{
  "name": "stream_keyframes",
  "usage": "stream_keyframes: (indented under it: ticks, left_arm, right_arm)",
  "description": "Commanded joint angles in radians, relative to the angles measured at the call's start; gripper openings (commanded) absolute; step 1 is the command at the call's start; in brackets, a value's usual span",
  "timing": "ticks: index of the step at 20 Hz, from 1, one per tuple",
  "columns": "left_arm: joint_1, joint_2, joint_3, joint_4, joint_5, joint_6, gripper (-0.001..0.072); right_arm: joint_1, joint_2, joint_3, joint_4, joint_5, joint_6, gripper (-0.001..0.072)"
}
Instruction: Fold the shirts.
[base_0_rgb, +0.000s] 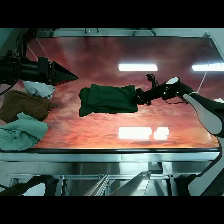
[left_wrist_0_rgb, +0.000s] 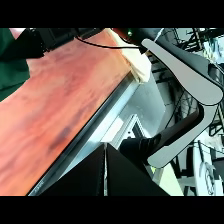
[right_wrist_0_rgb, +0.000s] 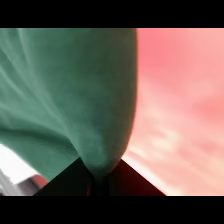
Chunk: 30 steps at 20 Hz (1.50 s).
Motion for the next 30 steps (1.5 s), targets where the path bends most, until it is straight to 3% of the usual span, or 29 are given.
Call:
stream_keyframes:
  ticks: [1, 6, 10, 12, 15, 18, 20, 27, 28, 29, 30]
  left_arm:
    - [-0.001, 0.001, -0.002, 0.001, -0.004, -0.001, 0.0023]
    - [-0.001, 0.001, -0.002, 0.002, -0.020, 0.014, 0.0023]
    - [-0.001, 0.001, -0.002, 0.005, -0.022, 0.040, 0.0023]
    - [-0.001, 0.001, -0.003, 0.006, -0.031, 0.052, 0.0023]
    - [-0.007, 0.001, -0.003, 0.013, -0.039, 0.068, 0.0023]
    - [-0.027, 0.001, -0.003, 0.013, -0.039, 0.069, 0.0023]
    - [-0.056, 0.001, -0.003, 0.013, -0.034, 0.069, 0.0023]
    - [-0.148, -0.014, -0.003, 0.014, -0.040, 0.069, 0.0023]
    - [-0.154, -0.022, -0.003, 0.014, -0.040, 0.069, 0.0023]
    - [-0.158, -0.031, -0.003, 0.013, -0.048, 0.069, 0.0022]
    - [-0.157, -0.043, -0.003, 0.013, -0.053, 0.069, 0.0022]
  right_arm:
    - [0.024, 0.034, 0.002, 0.147, 0.023, -0.034, 0.0017]
    - [-0.171, 0.229, 0.055, 0.152, -0.051, 0.066, 0.0017]
    - [-0.528, 0.383, 0.136, 0.102, -0.084, 0.300, 0.0017]
    - [-0.710, 0.458, 0.136, -0.052, -0.020, 0.419, 0.0016]
    - [-0.937, 0.524, 0.136, -0.458, 0.130, 0.559, 0.0017]
    - [-1.061, 0.536, 0.105, -0.911, 0.254, 0.595, 0.0017]
    - [-1.095, 0.536, 0.024, -1.105, 0.271, 0.591, 0.0017]
    - [-1.123, 0.526, -0.162, -1.150, 0.204, 0.575, 0.0020]
    - [-1.123, 0.520, -0.164, -1.151, 0.216, 0.569, 0.0096]
    - [-1.123, 0.514, -0.164, -1.151, 0.230, 0.568, 0.0393]
    - [-1.123, 0.512, -0.164, -1.152, 0.245, 0.568, 0.0619]
